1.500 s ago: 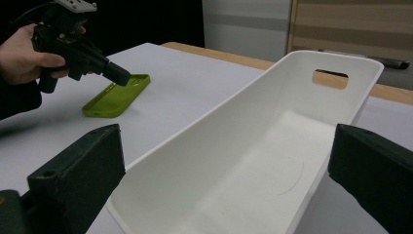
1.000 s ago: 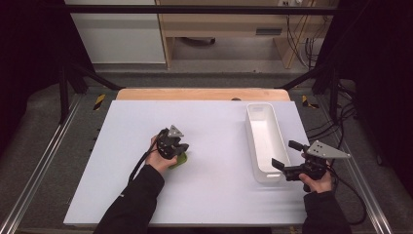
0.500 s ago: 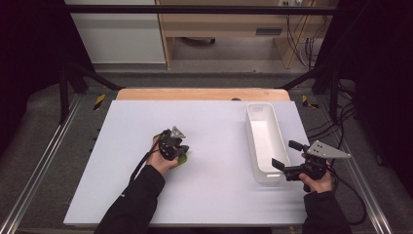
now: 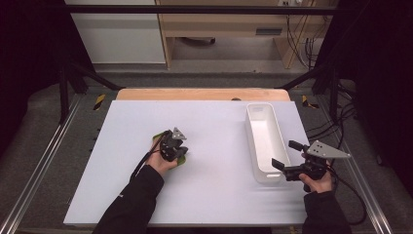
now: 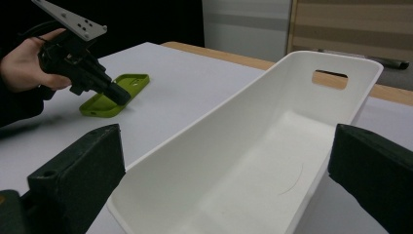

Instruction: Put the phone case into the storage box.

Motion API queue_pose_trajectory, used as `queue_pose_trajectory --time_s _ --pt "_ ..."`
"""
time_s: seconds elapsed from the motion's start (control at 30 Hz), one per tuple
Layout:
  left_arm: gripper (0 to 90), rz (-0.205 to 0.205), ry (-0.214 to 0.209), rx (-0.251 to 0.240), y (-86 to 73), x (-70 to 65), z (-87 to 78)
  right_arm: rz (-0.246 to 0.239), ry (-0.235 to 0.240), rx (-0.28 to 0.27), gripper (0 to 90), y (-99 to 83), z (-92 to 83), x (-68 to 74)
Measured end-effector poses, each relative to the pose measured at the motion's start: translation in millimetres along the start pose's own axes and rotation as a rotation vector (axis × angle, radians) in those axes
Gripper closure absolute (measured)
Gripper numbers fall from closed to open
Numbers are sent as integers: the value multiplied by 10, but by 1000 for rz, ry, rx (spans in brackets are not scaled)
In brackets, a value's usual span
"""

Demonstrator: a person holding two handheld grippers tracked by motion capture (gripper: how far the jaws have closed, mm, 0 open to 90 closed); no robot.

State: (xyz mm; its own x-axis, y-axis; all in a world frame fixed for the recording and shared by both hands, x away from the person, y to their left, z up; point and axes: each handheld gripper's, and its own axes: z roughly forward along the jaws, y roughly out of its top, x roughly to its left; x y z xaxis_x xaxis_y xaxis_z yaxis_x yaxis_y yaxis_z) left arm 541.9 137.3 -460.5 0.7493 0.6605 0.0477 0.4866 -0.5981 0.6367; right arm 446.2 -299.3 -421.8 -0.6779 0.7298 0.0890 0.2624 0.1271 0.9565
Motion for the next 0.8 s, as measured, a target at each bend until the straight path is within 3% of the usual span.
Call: queue_pose_trajectory --time_s 0.33,0.8 --pt "900 22 -10 26 -40 -22 -53 4 -1 -6 5 8 -14 1" --pt "900 21 -23 34 -146 -30 -145 0 -1 -12 5 17 -23 6"
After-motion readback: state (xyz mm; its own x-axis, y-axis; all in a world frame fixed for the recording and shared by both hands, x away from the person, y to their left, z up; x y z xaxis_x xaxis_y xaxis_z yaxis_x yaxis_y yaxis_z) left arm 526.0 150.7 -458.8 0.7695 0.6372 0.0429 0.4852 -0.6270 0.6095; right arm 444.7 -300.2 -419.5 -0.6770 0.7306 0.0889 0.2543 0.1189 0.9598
